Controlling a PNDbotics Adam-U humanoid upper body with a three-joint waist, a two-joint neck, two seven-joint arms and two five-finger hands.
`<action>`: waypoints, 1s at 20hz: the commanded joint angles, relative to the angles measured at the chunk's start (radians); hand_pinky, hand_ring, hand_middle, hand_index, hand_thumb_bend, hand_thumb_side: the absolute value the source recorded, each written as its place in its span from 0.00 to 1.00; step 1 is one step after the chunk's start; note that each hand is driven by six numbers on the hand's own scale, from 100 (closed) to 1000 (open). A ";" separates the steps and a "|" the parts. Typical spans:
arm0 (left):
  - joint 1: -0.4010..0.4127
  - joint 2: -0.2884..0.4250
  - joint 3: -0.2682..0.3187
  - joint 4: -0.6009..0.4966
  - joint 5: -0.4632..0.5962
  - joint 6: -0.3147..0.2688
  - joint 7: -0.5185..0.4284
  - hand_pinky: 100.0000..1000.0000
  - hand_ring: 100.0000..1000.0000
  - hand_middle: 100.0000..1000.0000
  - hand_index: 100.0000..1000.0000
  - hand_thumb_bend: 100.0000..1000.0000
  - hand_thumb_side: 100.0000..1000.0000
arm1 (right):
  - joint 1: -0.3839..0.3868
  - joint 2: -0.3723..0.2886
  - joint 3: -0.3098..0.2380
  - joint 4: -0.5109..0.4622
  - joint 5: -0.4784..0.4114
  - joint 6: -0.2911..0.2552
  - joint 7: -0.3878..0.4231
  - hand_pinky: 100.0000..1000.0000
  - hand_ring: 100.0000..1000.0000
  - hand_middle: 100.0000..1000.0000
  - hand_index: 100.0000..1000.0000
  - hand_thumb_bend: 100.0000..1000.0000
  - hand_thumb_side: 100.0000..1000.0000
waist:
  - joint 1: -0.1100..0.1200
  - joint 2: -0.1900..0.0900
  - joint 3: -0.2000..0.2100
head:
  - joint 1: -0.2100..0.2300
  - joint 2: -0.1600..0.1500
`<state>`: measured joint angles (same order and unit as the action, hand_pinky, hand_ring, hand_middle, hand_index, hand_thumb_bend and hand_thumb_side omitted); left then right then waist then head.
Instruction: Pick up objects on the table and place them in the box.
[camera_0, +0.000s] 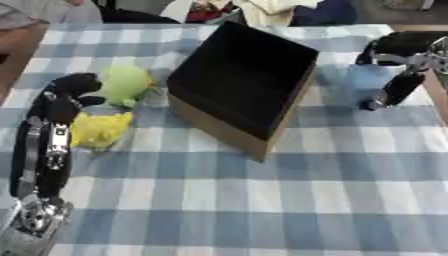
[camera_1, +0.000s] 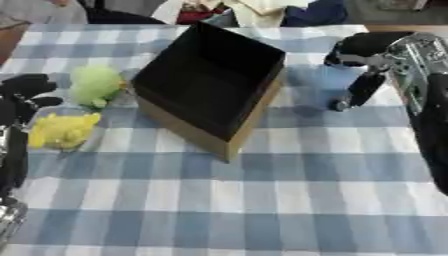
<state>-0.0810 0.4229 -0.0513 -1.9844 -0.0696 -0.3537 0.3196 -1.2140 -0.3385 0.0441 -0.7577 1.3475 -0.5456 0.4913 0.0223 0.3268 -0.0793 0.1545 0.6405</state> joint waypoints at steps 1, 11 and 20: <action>-0.008 0.017 0.003 -0.016 -0.002 -0.001 -0.007 0.67 0.75 0.71 0.77 0.00 0.82 | -0.021 -0.013 0.001 -0.028 -0.014 0.009 -0.018 0.77 0.81 0.37 0.46 0.18 0.23 | -0.001 -0.019 0.002 | -0.002 -0.011; -0.008 0.020 0.004 -0.016 0.003 -0.003 -0.012 0.67 0.75 0.71 0.77 0.00 0.82 | -0.031 -0.016 0.002 -0.072 -0.045 0.003 0.038 0.76 0.80 0.36 0.44 0.10 0.20 | -0.005 -0.025 0.002 | -0.001 -0.008; -0.005 0.024 0.005 -0.016 0.014 -0.005 -0.013 0.67 0.75 0.71 0.77 0.00 0.82 | -0.057 -0.010 0.003 -0.203 -0.189 0.004 0.083 0.78 0.80 0.36 0.45 0.00 0.13 | -0.009 -0.035 -0.002 | -0.006 0.006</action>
<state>-0.0809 0.4229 -0.0513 -1.9844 -0.0584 -0.3578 0.3110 -1.2412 -0.3384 0.0502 -0.9192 1.1877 -0.5398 0.5658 0.0144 0.3149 -0.0810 0.1518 0.6421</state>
